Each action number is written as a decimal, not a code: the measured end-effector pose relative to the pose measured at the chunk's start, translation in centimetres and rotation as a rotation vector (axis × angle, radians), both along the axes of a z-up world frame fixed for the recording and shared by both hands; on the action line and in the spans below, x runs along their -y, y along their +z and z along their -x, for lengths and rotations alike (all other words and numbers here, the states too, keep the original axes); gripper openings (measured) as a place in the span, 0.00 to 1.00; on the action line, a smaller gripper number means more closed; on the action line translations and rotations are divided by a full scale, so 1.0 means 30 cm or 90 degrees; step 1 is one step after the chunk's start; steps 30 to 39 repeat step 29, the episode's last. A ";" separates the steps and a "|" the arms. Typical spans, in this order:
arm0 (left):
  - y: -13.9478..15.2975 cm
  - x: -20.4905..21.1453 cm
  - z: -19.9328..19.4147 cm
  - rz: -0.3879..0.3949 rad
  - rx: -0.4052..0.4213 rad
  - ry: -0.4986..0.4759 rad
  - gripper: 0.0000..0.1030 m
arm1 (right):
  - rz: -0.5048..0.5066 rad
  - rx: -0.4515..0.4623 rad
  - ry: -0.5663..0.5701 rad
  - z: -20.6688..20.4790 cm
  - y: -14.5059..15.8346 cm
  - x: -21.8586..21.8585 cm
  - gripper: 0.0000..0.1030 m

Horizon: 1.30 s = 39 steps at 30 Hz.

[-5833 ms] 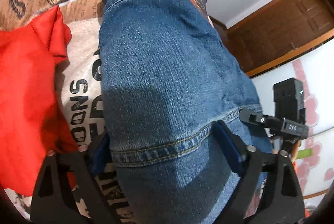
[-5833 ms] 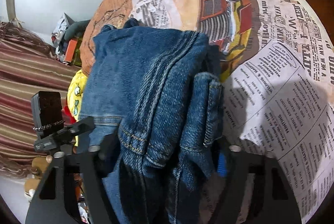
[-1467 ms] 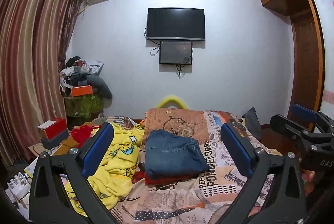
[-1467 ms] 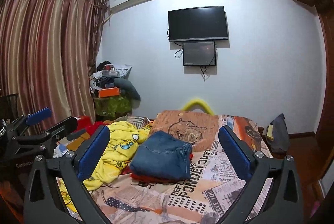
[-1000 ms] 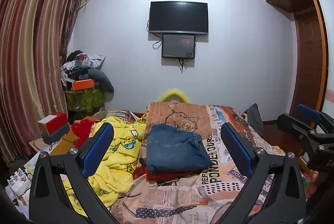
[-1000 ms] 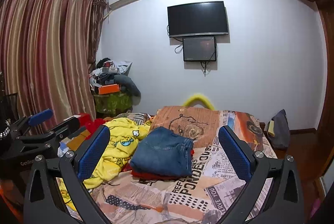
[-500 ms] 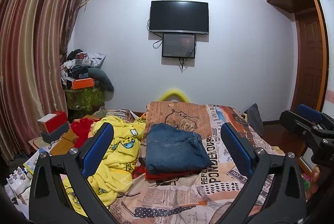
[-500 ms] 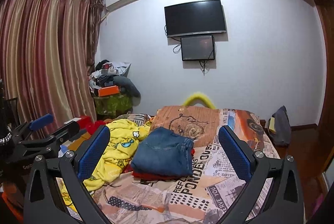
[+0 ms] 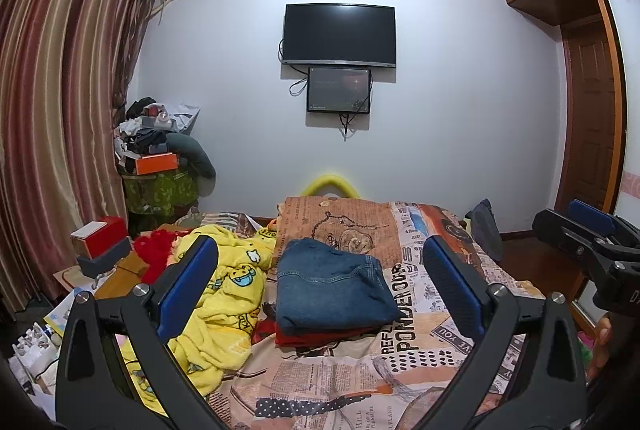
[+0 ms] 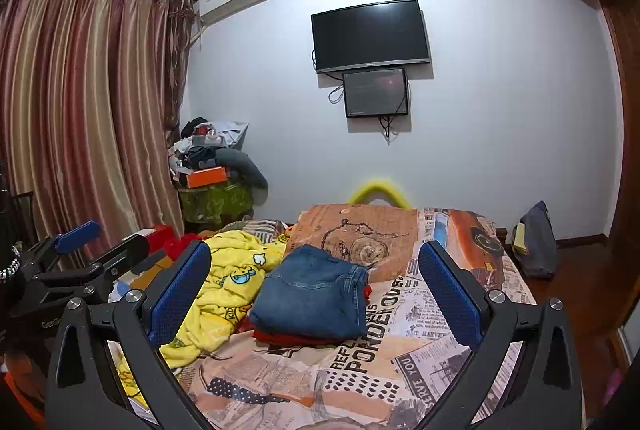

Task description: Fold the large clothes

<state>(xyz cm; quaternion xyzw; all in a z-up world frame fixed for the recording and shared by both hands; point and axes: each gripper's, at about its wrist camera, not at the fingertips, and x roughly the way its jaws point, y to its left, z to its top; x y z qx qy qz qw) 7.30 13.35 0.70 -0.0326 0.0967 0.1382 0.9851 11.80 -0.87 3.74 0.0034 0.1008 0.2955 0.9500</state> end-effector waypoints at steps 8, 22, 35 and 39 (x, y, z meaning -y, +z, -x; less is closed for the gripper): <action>-0.001 0.012 -0.001 0.000 -0.002 -0.014 1.00 | -0.001 -0.001 -0.004 0.001 0.003 -0.004 1.00; 0.002 0.016 -0.003 0.011 -0.005 -0.037 1.00 | -0.001 0.000 -0.010 0.003 0.010 -0.016 1.00; -0.002 0.026 0.001 0.009 -0.004 -0.041 1.00 | -0.002 -0.001 -0.011 0.004 0.012 -0.026 1.00; -0.002 0.026 0.001 0.009 -0.004 -0.041 1.00 | -0.002 -0.001 -0.011 0.004 0.012 -0.026 1.00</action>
